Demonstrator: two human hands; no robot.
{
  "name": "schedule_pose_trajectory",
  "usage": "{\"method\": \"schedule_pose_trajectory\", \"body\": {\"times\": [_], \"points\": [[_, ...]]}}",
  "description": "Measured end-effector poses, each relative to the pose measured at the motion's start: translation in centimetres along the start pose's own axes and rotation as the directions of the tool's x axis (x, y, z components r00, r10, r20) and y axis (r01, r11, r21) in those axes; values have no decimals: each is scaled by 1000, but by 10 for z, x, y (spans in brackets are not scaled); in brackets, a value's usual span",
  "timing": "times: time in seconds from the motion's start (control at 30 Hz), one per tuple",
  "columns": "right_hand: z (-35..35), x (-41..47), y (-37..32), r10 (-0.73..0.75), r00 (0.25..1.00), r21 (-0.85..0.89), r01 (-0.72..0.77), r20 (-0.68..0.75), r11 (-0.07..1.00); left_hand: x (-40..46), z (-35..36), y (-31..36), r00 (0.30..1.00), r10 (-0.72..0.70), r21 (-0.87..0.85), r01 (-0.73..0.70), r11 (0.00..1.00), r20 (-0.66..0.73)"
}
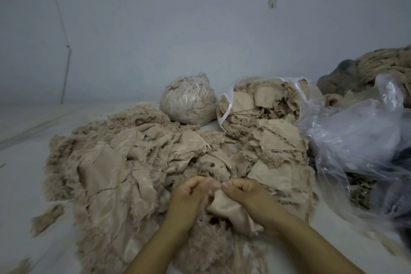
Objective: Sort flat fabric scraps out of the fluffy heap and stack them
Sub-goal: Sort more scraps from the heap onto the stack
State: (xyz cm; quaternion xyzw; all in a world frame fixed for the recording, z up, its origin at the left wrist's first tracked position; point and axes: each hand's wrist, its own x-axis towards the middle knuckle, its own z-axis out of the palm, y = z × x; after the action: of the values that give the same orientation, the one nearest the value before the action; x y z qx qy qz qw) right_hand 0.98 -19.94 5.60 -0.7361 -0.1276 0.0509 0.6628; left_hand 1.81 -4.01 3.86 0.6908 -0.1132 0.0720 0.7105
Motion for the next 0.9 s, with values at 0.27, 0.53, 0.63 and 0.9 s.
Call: {"method": "schedule_pose_trajectory", "body": {"times": [0.27,0.53,0.63,0.9], "points": [[-14,-1,-4,57,998,196,-56,1,979,8,-21,1,986,-16,-58,7,998,-163],[-54,11,-1,-278,634,-493,-188,-721,849,4,-35,5,911,3,504,-231,832,412],[-28,7,3,-350,849,-560,79,-395,825,5,-29,2,955,46,518,-198,832,292],[11,4,21,-357,927,-446,272,-117,852,9,-26,5,998,46,40,-45,998,-44]]}}
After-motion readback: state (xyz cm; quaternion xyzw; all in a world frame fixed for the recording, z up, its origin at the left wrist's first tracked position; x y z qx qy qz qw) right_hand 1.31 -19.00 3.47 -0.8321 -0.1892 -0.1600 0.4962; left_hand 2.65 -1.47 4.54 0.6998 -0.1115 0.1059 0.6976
